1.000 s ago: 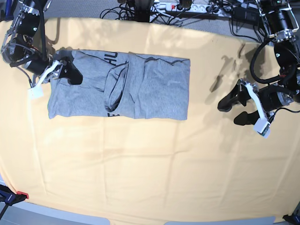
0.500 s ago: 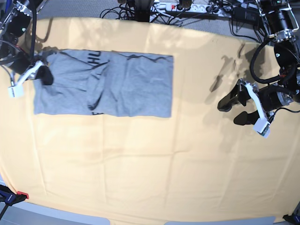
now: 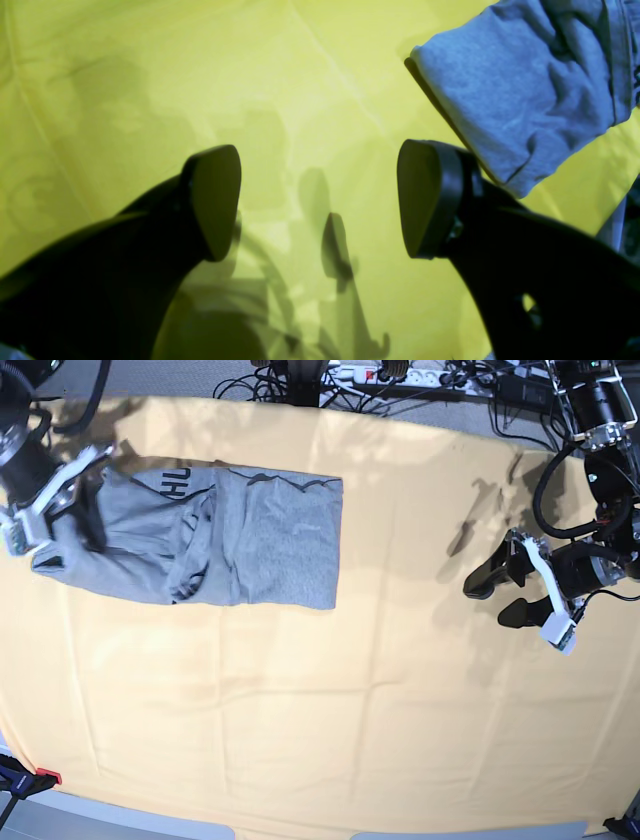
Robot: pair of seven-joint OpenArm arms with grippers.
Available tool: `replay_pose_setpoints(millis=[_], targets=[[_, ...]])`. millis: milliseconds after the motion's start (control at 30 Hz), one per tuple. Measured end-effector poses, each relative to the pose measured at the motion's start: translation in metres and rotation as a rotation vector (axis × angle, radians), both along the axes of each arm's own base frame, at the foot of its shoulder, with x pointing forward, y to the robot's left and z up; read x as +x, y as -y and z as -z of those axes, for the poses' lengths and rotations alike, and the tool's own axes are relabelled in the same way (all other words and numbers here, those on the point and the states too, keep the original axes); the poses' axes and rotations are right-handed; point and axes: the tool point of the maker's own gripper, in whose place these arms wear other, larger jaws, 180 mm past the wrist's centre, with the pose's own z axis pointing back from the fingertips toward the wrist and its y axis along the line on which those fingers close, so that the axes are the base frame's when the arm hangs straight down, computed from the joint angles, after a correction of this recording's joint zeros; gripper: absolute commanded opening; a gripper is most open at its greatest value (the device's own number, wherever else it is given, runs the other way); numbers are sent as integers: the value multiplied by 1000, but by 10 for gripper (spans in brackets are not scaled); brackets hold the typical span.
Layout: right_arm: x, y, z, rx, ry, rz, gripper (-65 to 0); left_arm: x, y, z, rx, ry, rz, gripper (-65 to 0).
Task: Layout the t-shirt on the table in an organized manner, then fold the t-shirt properly
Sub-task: 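Grasp the strip end at the right gripper and lift it, then fold the lifted end over the bundle with the right gripper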
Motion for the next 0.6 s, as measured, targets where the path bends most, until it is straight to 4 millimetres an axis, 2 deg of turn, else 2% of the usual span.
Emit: replay_pose_setpoints(millis=[100, 267, 400, 600], targets=[[-5, -13, 8, 66, -35, -19, -650, 0, -1, 0, 2, 1, 0, -158], [-7, -76, 5, 217, -31, -213, -650, 0, -1, 0, 2, 0, -1, -158], [-5, -128, -1, 253, -19, -405, -650, 0, -1, 0, 2, 0, -1, -158], [2, -179, -1, 176, 15, -552, -650, -8, -1, 10, 0, -32, -1, -158]])
